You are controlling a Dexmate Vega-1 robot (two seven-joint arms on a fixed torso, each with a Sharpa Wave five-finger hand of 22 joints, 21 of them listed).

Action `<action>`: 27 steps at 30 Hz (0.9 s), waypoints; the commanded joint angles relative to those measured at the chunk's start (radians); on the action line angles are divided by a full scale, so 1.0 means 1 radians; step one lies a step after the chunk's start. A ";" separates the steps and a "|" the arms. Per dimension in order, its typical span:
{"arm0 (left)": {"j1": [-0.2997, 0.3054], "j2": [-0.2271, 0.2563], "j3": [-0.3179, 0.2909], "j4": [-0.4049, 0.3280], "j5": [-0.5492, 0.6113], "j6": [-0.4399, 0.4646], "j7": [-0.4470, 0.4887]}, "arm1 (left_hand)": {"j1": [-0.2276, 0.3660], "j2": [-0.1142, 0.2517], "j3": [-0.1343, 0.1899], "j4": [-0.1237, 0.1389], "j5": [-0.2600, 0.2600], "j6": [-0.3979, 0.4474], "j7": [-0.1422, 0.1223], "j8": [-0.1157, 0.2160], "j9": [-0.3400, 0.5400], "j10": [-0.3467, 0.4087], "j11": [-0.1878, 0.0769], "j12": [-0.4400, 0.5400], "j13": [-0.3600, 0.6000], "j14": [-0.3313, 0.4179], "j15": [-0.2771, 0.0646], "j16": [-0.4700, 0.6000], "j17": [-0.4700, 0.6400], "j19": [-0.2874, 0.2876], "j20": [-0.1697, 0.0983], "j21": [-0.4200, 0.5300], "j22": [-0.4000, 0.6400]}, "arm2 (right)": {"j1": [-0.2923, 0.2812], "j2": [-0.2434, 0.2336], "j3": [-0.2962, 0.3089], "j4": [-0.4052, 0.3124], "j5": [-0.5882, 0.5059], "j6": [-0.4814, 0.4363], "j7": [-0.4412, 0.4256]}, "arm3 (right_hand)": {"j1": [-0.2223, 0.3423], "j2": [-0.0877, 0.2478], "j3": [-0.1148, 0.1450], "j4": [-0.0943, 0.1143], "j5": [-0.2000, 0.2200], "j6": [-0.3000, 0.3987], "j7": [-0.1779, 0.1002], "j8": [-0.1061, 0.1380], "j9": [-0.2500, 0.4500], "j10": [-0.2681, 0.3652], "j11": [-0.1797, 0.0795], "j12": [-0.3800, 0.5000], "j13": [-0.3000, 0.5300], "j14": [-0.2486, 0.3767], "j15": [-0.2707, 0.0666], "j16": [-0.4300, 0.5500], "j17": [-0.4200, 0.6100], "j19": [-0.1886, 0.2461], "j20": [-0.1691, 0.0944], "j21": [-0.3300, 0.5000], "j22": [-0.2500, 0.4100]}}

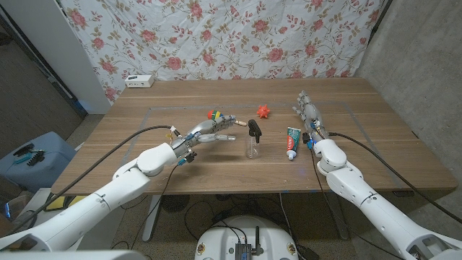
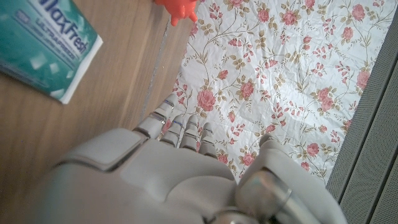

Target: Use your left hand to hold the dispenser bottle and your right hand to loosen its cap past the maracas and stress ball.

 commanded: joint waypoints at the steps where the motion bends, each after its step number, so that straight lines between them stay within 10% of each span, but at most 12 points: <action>1: 0.002 -0.006 0.025 0.003 0.008 -0.009 -0.017 | 0.010 -0.001 -0.010 0.002 0.011 0.014 -0.003 0.002 0.003 0.015 -0.005 0.005 -0.001 0.015 -0.051 0.008 0.003 -0.010 -0.003 0.004 0.001 | -0.015 -0.005 -0.001 -0.017 -0.009 -0.008 -0.014 | 0.006 0.002 0.008 0.002 -0.003 0.004 0.002 -0.005 0.006 -0.001 -0.001 0.000 0.005 -0.001 -0.015 0.003 0.002 -0.005 -0.051 0.005 0.004; 27: -0.042 -0.053 0.077 0.038 0.079 0.006 -0.010 | 0.036 0.005 -0.075 0.008 0.051 0.071 -0.011 0.009 0.003 0.076 -0.024 0.012 -0.001 0.078 -0.071 0.012 0.002 -0.053 -0.018 0.006 0.001 | -0.039 -0.016 0.012 -0.021 0.001 0.013 0.001 | 0.006 0.002 0.011 0.002 -0.006 0.004 0.001 -0.006 0.006 -0.002 -0.001 -0.001 0.005 -0.001 -0.012 0.003 0.003 -0.006 -0.048 0.006 0.004</action>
